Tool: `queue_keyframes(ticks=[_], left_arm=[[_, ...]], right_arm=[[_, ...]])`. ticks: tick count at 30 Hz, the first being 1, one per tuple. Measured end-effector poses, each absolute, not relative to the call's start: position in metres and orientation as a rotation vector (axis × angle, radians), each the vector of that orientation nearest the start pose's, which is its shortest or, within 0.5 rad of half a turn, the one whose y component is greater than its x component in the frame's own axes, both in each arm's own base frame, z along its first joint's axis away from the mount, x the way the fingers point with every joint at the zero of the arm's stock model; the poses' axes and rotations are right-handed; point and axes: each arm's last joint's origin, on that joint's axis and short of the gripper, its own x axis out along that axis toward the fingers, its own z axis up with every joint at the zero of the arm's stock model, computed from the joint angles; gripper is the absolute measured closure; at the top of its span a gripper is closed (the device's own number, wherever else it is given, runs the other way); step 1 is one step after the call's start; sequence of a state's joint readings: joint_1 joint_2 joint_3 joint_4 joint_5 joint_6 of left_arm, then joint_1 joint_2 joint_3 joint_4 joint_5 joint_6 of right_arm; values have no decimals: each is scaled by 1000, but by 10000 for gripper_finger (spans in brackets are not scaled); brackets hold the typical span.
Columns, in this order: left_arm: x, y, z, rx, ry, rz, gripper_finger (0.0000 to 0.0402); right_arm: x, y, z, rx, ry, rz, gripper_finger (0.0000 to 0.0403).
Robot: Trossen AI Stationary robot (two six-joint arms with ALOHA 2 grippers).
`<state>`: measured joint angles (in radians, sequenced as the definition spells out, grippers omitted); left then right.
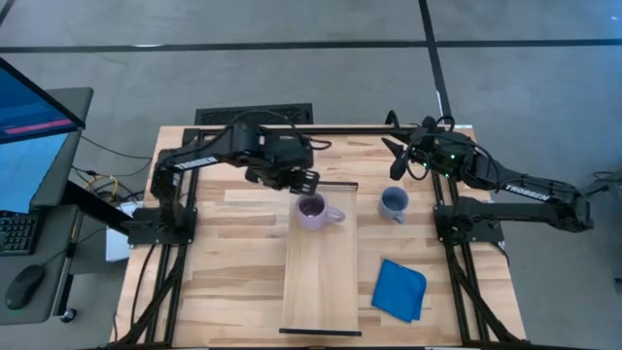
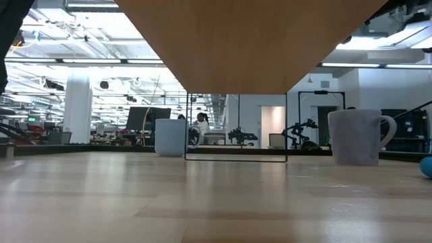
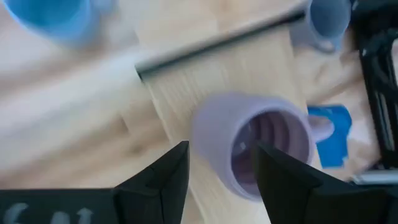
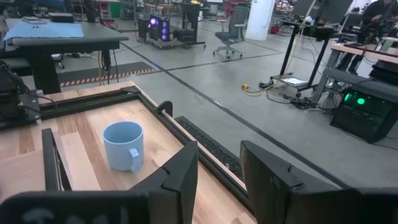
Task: Stack small to large cups/mugs on shelf
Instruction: Put the dark blue mug on the shelf
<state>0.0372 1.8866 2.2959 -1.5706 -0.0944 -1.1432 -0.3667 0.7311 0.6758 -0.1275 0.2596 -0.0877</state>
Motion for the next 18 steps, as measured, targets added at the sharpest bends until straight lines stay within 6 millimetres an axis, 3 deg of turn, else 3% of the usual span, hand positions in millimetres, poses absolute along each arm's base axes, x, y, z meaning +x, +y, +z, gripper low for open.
queue_keyframes(ticks=[7,18], left_arm=[[326,22,438,-604,769,877,239],[329,-2,442,-160,640,1014,239]], right_arm=[[152,-66,309,-74,212,-616,259],[152,-67,309,-59,209,-618,259]])
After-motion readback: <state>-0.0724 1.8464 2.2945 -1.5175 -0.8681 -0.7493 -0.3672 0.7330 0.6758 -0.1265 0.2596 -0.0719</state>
